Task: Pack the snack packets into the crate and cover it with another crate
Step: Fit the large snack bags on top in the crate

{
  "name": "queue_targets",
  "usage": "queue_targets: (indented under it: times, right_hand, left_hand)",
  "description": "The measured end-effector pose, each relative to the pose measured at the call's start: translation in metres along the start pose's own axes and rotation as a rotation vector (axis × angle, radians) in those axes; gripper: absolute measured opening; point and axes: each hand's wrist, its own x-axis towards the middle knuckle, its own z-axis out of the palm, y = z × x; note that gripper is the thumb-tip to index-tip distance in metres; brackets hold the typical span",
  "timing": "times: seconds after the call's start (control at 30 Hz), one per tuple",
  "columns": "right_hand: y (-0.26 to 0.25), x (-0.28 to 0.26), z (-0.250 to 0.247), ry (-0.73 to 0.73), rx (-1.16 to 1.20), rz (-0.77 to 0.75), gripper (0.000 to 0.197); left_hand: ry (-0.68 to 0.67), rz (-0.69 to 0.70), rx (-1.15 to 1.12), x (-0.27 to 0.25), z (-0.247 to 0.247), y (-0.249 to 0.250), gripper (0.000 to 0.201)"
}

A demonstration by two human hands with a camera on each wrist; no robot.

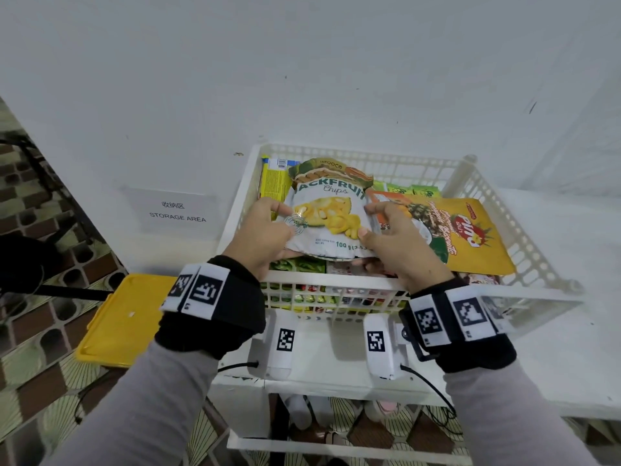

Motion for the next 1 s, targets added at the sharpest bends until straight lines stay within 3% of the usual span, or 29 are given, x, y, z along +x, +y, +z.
queue_targets:
  times: [0.1, 0.23, 0.33, 0.43, 0.57, 0.67, 0.8, 1.0]
  right_hand:
    - [0.002, 0.0, 0.002, 0.024, -0.142, -0.038, 0.028]
    - [0.006, 0.0, 0.002, 0.07, -0.571, -0.125, 0.044]
    - [0.007, -0.001, 0.002, 0.091, -0.68, -0.135, 0.05]
    - [0.001, -0.005, -0.001, 0.018, -0.714, -0.099, 0.051]
    - [-0.014, -0.02, -0.014, -0.176, -0.78, -0.075, 0.046]
    - [-0.032, -0.035, -0.028, -0.295, -0.836, -0.122, 0.048]
    - [-0.063, -0.042, -0.051, -0.296, -0.926, -0.245, 0.056]
    - [-0.106, 0.007, -0.057, -0.25, -1.014, -0.383, 0.052]
  left_hand:
    - [-0.054, 0.002, 0.16, -0.002, -0.001, -0.001, 0.032]
    - [-0.077, 0.103, 0.794, -0.007, 0.001, 0.0, 0.029]
    - [-0.081, 0.135, 0.948, -0.013, 0.006, 0.004, 0.024]
    - [-0.106, 0.144, 1.01, -0.02, 0.003, 0.01, 0.02]
    - [-0.247, 0.175, 1.09, -0.034, -0.011, 0.03, 0.041]
    - [-0.232, 0.253, 1.007, -0.048, -0.024, 0.055, 0.045]
    - [-0.221, 0.407, 0.995, -0.048, -0.028, 0.092, 0.044]
    - [-0.429, 0.617, 0.857, 0.006, 0.008, 0.123, 0.028]
